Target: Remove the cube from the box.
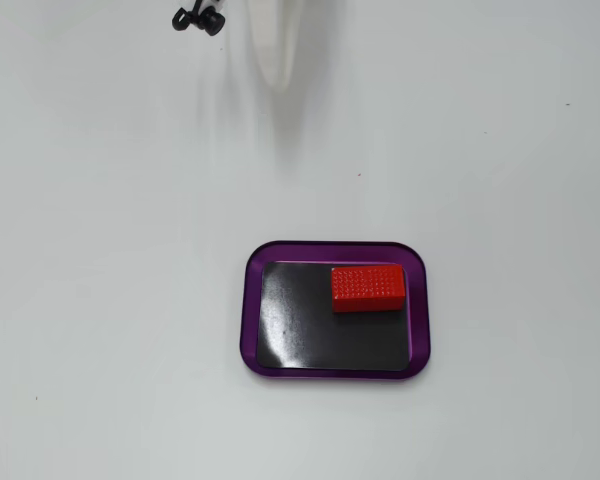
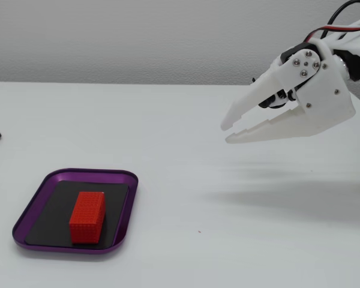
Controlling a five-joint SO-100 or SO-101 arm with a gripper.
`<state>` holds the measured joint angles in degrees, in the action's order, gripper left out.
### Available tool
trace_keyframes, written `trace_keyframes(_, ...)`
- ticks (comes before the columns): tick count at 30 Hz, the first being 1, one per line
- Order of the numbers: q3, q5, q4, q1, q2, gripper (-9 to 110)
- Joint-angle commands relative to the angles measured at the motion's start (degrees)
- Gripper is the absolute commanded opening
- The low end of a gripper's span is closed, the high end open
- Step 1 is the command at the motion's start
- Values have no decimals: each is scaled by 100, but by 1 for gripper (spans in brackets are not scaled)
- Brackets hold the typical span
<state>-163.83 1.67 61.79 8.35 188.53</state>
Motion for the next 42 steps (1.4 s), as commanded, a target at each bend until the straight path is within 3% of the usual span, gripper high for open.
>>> trace_keyframes(1,-18,35,-62,0,343,0)
trace_keyframes(16,-18,53,-79,9,343,0)
trace_keyframes(21,62,62,-712,26,334,0)
trace_keyframes(27,1160,88,-1178,26,264,0)
trace_keyframes(31,1687,800,-1160,-35,149,2)
trace_keyframes(36,2162,861,-1028,158,-1397,6)
trace_keyframes(42,4148,817,-598,264,-4482,15)
